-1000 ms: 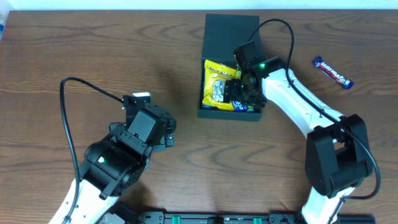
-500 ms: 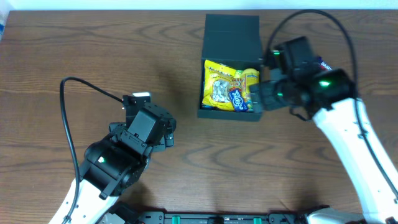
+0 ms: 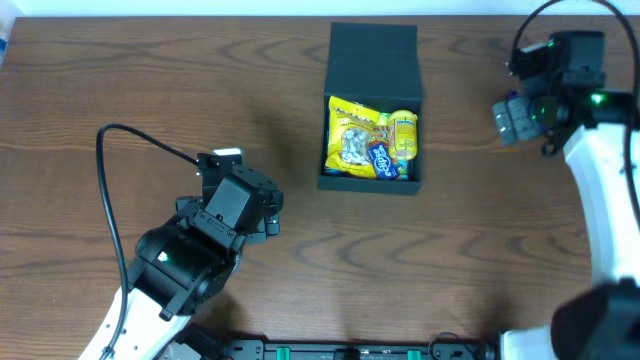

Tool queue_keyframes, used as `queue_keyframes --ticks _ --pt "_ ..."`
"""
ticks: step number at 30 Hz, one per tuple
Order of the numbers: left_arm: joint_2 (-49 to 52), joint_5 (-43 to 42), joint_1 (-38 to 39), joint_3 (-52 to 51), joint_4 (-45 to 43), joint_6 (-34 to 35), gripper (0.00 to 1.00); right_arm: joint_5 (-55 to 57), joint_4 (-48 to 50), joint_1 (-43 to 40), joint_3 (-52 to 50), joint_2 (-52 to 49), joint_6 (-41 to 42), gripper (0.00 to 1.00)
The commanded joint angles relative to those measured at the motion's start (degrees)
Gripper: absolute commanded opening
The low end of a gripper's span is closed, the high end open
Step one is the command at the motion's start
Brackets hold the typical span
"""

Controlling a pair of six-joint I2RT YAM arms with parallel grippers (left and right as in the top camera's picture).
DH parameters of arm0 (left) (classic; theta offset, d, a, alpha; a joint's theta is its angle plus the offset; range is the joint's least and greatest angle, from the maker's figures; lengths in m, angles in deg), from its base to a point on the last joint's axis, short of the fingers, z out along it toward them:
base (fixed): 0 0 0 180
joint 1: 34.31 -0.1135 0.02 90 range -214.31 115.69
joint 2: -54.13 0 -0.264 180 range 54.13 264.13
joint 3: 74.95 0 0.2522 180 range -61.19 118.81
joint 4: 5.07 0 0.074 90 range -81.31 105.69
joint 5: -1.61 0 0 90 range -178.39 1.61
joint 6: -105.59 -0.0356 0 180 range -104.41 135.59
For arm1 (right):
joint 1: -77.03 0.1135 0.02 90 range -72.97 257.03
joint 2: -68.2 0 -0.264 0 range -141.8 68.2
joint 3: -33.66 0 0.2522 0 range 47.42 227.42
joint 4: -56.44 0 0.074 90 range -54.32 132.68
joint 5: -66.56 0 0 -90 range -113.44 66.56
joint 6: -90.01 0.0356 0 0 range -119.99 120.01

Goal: Pack container
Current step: 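Move the right gripper right to the blue Dairy Milk bar, then lower the right gripper and grasp the Dairy Milk bar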

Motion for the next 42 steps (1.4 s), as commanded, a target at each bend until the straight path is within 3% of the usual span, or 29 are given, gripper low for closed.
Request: queue_keyframes --ticks 1,10,12,16,18,42 --pt "-0.2 0.6 -0.1 -0.2 0.2 -0.6 0.95 0.3 0.2 -2.8 5.7 -7.0 -10.2 0.99" --pt "-0.2 0.6 -0.1 -0.2 0.2 -0.6 0.95 16.3 -4.2 -5.0 19.1 -21.5 -12.7 0.99" --pt "-0.2 0.6 -0.1 -0.2 0.2 -0.6 0.95 13.0 -5.4 -5.4 19.3 -22.1 -13.2 0.99" --pt "-0.2 0.6 -0.1 -0.2 0.2 -0.6 0.95 -0.8 -6.6 -7.5 19.3 -22.6 -23.6 0.99" --pt "-0.2 0.6 -0.1 -0.2 0.2 -0.6 0.95 -3.4 -6.2 -8.1 19.3 -22.6 -25.0 0.99" --pt "-0.2 0.6 -0.1 -0.2 0.2 -0.6 0.95 -7.7 1.6 -11.2 19.2 -33.0 -25.1 0.99"
